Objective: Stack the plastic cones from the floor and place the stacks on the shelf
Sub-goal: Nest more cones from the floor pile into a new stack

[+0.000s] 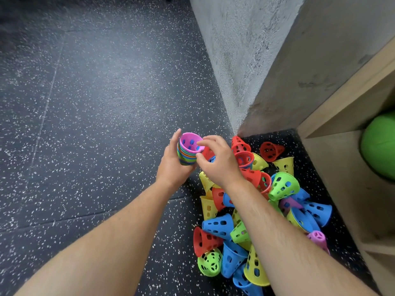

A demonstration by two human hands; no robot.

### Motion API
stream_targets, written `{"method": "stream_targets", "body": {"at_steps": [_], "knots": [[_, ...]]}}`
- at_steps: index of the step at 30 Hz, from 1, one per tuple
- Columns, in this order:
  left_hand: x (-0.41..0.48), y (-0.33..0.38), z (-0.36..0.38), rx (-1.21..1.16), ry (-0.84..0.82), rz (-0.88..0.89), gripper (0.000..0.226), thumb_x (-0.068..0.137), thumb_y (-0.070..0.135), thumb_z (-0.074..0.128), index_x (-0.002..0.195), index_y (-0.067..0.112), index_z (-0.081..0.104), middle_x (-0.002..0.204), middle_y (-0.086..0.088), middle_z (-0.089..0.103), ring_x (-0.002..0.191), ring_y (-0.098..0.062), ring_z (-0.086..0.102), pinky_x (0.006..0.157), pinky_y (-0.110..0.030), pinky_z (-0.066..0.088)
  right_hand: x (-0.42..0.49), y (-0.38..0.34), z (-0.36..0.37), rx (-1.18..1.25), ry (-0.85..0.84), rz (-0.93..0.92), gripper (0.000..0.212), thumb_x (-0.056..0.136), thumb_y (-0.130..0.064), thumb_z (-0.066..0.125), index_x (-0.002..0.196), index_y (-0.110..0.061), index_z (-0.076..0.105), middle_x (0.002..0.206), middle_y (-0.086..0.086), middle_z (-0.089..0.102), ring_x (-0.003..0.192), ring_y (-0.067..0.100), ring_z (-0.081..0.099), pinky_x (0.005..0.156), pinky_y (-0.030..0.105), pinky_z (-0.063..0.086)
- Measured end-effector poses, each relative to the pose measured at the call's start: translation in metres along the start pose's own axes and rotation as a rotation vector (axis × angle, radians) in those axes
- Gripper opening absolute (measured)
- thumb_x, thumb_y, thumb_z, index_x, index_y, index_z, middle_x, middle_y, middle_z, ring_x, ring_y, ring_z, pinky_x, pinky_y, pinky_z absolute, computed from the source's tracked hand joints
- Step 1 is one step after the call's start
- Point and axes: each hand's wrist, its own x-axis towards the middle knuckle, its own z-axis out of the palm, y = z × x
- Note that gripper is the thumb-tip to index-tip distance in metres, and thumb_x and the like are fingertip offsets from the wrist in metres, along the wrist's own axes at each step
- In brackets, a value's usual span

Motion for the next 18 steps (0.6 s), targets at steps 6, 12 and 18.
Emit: {"method": "stream_targets", "body": {"at_steps": [6, 12, 18], "knots": [[0.008, 0.000, 0.001, 0.013, 0.040, 0.023, 0.088, 0.078, 0.034, 0.087, 0.150, 0.047, 0.038, 0.137, 0.005, 0.054, 0.119, -0.015, 0.061, 0.101, -0.036, 0.050, 0.025, -0.004, -0.010, 0.105, 0.009, 0.183, 0.030, 0.091, -0.008, 0.057, 0.117, -0.017, 0.068, 0.115, -0.003, 0.064, 0.097, 0.004, 0.063, 0.089, 0.017, 0.049], [0.006, -0.006, 0.001, -0.012, 0.053, 0.043, 0.087, 0.080, 0.036, 0.087, 0.150, 0.048, 0.037, 0.142, 0.012, 0.051, 0.123, -0.011, 0.059, 0.104, -0.034, 0.048, 0.052, 0.031, -0.004, -0.305, -0.193, 0.351, 0.044, 0.097, -0.023, 0.051, 0.141, -0.025, 0.053, 0.137, 0.010, 0.051, 0.126, 0.029, 0.048, 0.109, 0.040, 0.039], [0.006, -0.003, 0.004, 0.004, 0.063, 0.029, 0.085, 0.080, 0.036, 0.085, 0.146, 0.057, 0.035, 0.142, 0.017, 0.051, 0.127, -0.011, 0.056, 0.100, -0.036, 0.049, 0.064, 0.048, 0.016, -0.487, -0.413, 0.330, 0.056, 0.091, -0.028, 0.067, 0.144, -0.021, 0.048, 0.140, 0.010, 0.052, 0.130, 0.033, 0.048, 0.108, 0.043, 0.042]]}}
